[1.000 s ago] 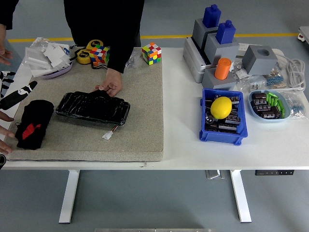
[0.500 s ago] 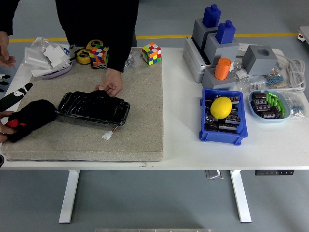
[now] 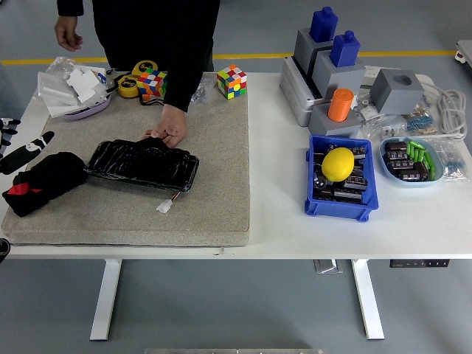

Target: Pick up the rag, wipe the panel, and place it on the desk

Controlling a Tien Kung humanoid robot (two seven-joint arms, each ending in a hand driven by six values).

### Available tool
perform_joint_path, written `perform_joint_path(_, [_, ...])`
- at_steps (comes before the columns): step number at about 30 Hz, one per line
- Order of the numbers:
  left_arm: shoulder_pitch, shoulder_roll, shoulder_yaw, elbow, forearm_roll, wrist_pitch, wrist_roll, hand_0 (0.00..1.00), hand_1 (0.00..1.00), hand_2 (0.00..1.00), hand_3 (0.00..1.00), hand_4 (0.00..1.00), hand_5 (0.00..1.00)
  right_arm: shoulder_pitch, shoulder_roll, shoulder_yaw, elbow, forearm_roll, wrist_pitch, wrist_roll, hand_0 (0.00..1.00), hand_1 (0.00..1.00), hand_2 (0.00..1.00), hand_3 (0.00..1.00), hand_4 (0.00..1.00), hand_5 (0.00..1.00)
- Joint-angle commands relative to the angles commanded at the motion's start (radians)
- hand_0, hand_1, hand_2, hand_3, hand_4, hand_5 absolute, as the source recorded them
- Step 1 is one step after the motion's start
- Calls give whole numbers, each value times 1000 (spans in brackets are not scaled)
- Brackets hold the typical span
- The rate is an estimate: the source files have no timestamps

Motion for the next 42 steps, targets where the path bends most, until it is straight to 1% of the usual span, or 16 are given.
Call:
perform_joint_path(7, [4,-5,31,48,-32,22,-48,416,649,752,822,998,926,-1,-2,-2,2,-1,-1,0,723,634,675,634,998,631])
perform_joint_path(8, [4,-6,37,53,-37,28,-59,418,648,751,825,998,890,-1,-2,-2,3,-2,-1,0,723,634,676,634,998,631])
perform_joint_path(14, [-2,-14,83,109,-67,82,-143,423,651,752,833,998,879,-3,-3,-5,3,1,0,-1,722,634,675,633,998,630])
perform_joint_path(16, [-1,-17,89,120,-68,91,-154,423,651,752,833,998,879,-3,-3,-7,3,2,0,-1,722,634,675,633,998,630])
perform_joint_path(17, [-2,-19,93,128,-74,99,-170,423,651,752,833,998,879,-3,-4,-8,4,2,0,-1,722,634,675,633,998,630])
perform_joint_path(22, [-5,-22,109,152,-81,107,-184,425,650,752,832,998,870,-5,-6,-10,5,3,2,-2,722,634,675,633,998,630])
perform_joint_path(27, [-13,-20,130,185,-97,118,-217,426,652,753,832,998,872,-3,-6,-11,6,5,2,-3,721,634,675,633,998,630])
perform_joint_path(31, [-19,-24,147,212,-110,122,-228,426,652,753,832,998,872,-3,-6,-9,7,4,1,-3,721,634,675,633,998,630])
perform_joint_path(33, [-22,-28,158,222,-118,125,-236,430,654,754,831,998,852,-3,-7,-8,7,3,2,-5,722,632,674,634,998,630])
perform_joint_path(37, [-28,-33,173,239,-128,129,-245,430,654,754,831,998,852,-3,-8,-7,8,4,2,-5,722,632,674,634,998,630])
perform_joint_path(38, [-29,-34,176,241,-126,128,-244,432,657,755,832,998,828,-2,-7,-7,8,4,2,-5,722,631,674,634,998,629])
perform_joint_path(42, [-33,-38,180,242,-119,130,-241,432,657,755,832,998,828,-1,-7,-5,9,4,1,-5,722,631,674,634,998,629])
